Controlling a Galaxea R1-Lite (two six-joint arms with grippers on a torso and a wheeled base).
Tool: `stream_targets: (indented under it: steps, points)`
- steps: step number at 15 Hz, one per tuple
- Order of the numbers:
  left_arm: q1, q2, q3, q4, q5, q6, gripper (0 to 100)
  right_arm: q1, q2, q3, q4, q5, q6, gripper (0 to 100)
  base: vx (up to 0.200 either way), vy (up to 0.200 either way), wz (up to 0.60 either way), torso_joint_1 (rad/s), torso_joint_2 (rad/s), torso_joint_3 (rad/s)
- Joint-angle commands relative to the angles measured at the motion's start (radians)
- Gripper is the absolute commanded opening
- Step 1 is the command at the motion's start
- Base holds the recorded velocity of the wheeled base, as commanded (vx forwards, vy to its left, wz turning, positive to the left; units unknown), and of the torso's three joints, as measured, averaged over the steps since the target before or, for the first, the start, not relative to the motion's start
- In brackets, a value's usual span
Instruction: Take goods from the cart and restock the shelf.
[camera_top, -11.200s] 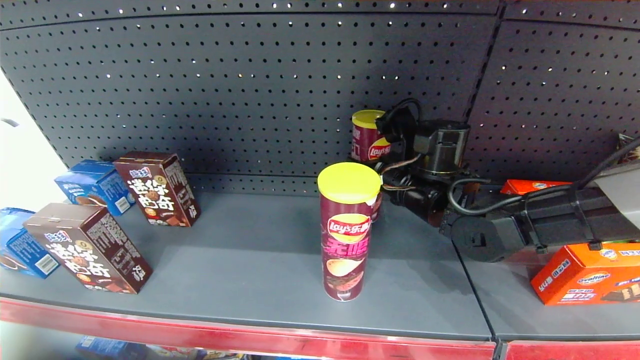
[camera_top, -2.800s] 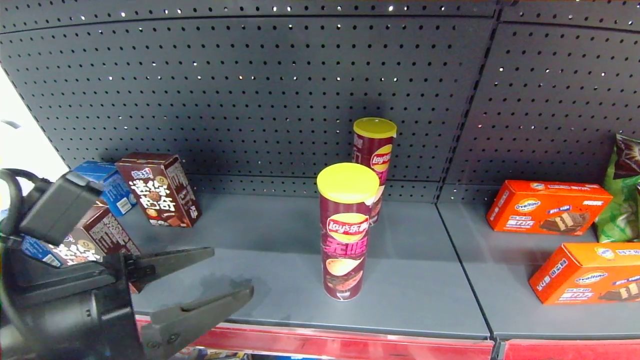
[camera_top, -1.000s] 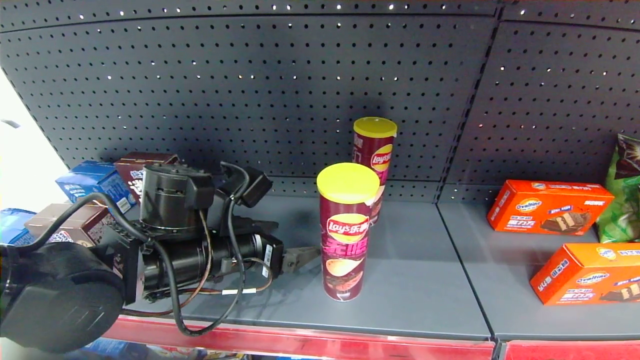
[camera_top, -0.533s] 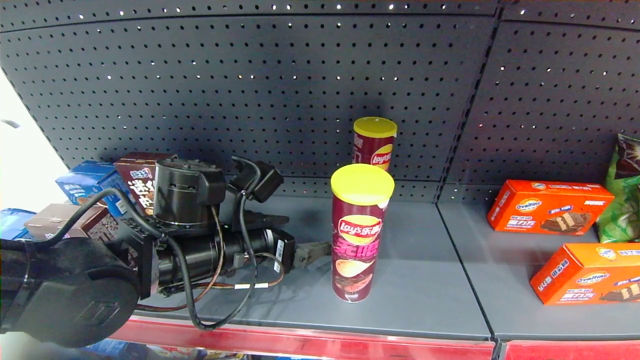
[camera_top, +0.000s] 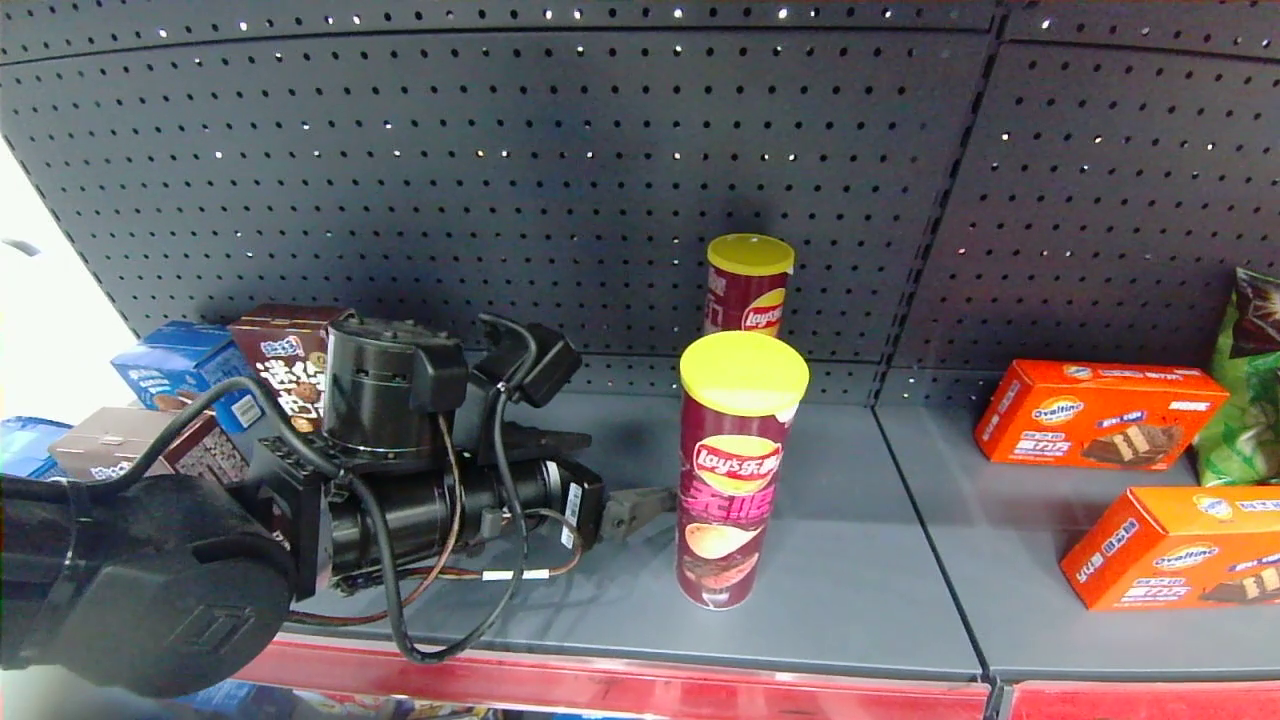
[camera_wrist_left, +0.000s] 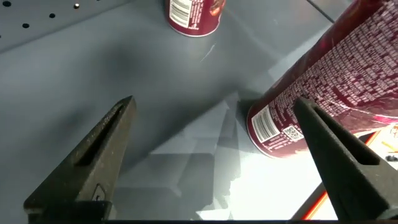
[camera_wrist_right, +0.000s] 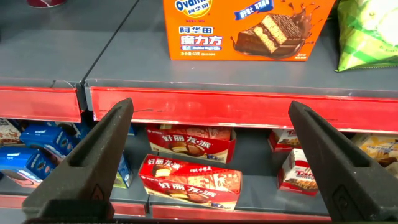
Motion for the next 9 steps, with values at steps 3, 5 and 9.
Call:
stream_targets:
  steps: [3,5,9]
  points:
    - [-0.008,0.005,-0.001,0.000,0.005,-0.001,100,0.000,0.001,0.000,0.000,0.000,0.000,100,0.000,0.000,0.00,0.000,0.00,0.000]
    - [-0.008,0.005,0.001,0.000,0.006,-0.001,100,0.000,0.001,0.000,0.000,0.000,0.000,100,0.000,0.000,0.00,0.000,0.00,0.000]
    - [-0.008,0.008,-0.004,0.000,0.005,0.000,100,0.000,0.001,0.000,0.000,0.000,0.000,100,0.000,0.000,0.00,0.000,0.00,0.000]
